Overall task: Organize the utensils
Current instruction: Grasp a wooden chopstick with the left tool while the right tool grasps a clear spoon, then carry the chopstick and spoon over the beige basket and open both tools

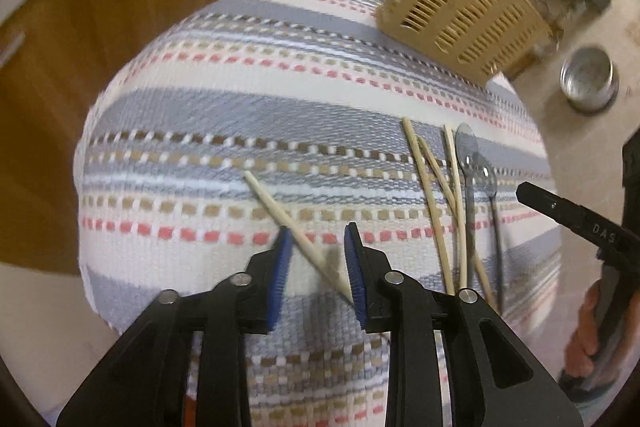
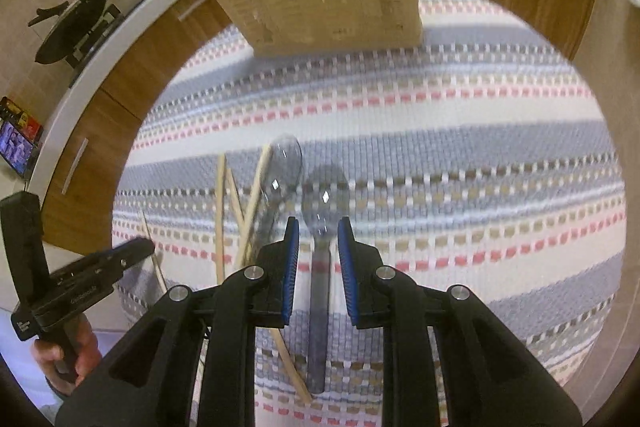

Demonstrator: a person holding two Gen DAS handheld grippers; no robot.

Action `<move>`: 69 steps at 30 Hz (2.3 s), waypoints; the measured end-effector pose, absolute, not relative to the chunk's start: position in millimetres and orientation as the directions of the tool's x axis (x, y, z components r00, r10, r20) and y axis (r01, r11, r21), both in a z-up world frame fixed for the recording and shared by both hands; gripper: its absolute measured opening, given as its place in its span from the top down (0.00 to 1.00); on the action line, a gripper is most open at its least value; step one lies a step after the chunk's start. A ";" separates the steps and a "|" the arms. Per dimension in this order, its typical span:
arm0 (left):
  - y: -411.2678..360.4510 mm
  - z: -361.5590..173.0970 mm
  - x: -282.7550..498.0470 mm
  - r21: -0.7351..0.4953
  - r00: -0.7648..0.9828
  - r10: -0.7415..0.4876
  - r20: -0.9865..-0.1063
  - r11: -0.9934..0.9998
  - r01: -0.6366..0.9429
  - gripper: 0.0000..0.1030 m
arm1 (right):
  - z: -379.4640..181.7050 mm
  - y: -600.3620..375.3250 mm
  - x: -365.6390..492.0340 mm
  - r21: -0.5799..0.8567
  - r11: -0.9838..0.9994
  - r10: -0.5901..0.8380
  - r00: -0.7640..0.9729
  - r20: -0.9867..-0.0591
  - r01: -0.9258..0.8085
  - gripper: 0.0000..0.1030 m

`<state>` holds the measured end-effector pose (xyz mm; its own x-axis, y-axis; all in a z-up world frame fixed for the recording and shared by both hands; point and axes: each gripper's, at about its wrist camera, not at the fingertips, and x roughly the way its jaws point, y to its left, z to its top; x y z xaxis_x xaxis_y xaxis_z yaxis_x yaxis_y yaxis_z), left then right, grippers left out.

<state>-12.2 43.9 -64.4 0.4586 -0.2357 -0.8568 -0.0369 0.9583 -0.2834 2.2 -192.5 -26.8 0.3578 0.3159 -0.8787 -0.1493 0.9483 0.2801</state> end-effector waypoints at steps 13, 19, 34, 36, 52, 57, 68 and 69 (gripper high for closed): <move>-3.5 -60.9 3.9 -0.147 0.469 -0.294 -0.833 0.934 0.325 0.77 | -53.4 -163.8 13.5 0.235 0.956 0.275 0.256 -0.927 -0.176 0.83; 8.4 -61.0 8.4 -0.220 0.411 -0.334 -0.848 0.928 0.300 0.77 | -53.4 -143.5 10.5 0.108 0.966 0.172 0.272 -0.947 -0.235 0.86; -28.3 -59.5 18.4 -0.003 0.414 -0.084 -0.906 0.981 0.193 0.97 | -59.9 -126.4 17.0 0.082 0.965 0.149 0.262 -0.954 -0.250 0.90; -16.0 -57.2 19.4 -0.145 0.419 -0.217 -0.882 0.970 0.197 0.97 | -57.1 -134.8 12.3 0.099 0.966 0.168 0.286 -0.943 -0.240 0.90; 10.9 46.9 25.8 -0.446 0.747 -0.505 -0.433 0.840 0.309 0.97 | 40.7 -150.4 -20.7 0.147 0.949 0.301 0.662 -0.686 -0.280 0.90; -4.8 92.3 38.7 -0.397 0.838 -0.466 -0.283 0.852 0.340 0.97 | 89.4 -159.6 -13.6 0.134 0.951 0.307 0.780 -0.545 -0.280 0.90; -43.9 151.4 94.5 -0.330 0.945 -0.326 0.001 0.892 0.308 0.97 | 160.0 -196.0 55.0 0.133 0.978 0.193 0.946 -0.259 -0.163 0.90; -47.9 152.6 100.2 -0.328 0.950 -0.312 0.016 0.896 0.299 0.97 | 162.5 -198.9 63.3 0.131 0.981 0.171 0.956 -0.238 -0.143 0.90</move>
